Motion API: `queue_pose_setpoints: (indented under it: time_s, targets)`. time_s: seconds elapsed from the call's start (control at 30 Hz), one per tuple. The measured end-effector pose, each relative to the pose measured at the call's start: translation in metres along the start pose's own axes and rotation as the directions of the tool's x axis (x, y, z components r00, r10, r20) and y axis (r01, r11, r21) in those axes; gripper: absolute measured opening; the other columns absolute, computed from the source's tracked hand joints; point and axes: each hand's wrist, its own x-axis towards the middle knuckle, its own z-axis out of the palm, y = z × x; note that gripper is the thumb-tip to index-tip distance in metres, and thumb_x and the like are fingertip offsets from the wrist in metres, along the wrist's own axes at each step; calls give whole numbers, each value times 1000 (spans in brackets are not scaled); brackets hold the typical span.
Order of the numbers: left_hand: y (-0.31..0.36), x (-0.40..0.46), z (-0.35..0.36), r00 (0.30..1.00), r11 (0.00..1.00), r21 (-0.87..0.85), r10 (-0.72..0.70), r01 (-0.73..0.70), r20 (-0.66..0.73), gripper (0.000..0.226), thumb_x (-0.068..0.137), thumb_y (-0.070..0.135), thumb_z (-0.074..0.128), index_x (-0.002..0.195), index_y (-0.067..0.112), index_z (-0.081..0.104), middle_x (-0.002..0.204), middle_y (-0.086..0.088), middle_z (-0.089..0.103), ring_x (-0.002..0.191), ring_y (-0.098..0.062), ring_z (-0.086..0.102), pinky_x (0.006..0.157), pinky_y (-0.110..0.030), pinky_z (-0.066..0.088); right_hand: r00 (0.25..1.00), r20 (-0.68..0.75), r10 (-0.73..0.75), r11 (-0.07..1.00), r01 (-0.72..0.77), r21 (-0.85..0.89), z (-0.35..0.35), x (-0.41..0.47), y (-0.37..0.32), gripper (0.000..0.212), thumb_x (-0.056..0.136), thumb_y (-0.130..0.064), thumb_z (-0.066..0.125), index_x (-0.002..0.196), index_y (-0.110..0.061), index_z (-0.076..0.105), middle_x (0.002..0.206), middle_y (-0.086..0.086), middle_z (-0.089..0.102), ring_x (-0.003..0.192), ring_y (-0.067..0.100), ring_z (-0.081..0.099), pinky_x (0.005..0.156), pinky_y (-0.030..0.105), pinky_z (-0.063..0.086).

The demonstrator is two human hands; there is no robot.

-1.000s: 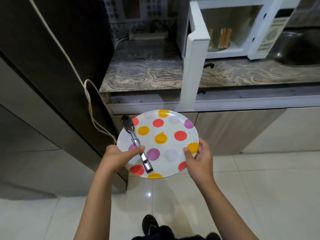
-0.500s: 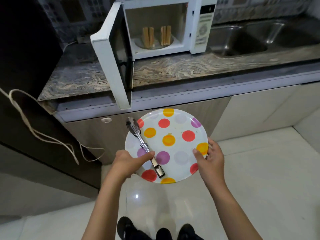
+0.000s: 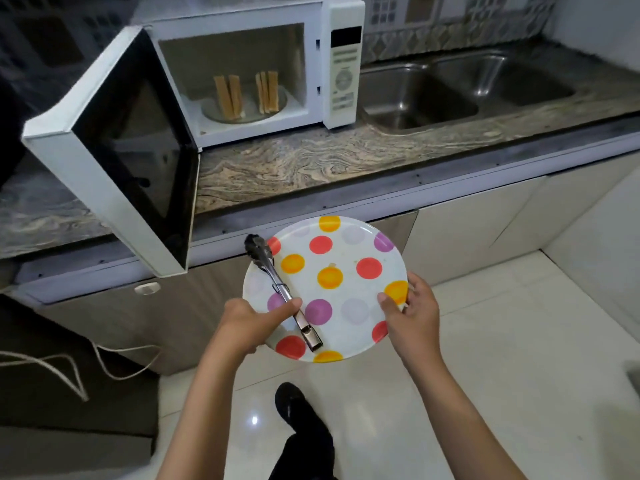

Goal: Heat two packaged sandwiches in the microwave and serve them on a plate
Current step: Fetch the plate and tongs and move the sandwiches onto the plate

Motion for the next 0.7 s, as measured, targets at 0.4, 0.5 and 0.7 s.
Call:
queue_pose_setpoints:
  time_s: [0.4,0.5,0.7]
  targets:
    - [92,149,-40,981,984,8,180,-180,-78,51,58,57,80,87,18,66,87,1,68,79,-16,64,62,-26,47,998,26,-50,999,49,10,96,153,-14,36,82,5,67,112,-11,57,96,3,71,85,13,68,75,23,56]
    - [102,176,-44,976,982,-36,181,-187,-124,48,59,52,82,91,20,65,85,7,66,79,-15,63,70,-30,53,998,39,-43,999,43,-19,116,179,-14,35,82,5,67,109,-14,57,93,-1,70,81,7,67,73,19,55]
    - [105,214,-39,976,987,-71,132,-146,-172,101,34,75,71,115,16,61,111,3,65,98,-16,63,82,-26,48,997,81,5,986,9,-167,135,221,-3,30,79,-1,72,101,-17,61,87,3,67,83,22,64,71,30,52]
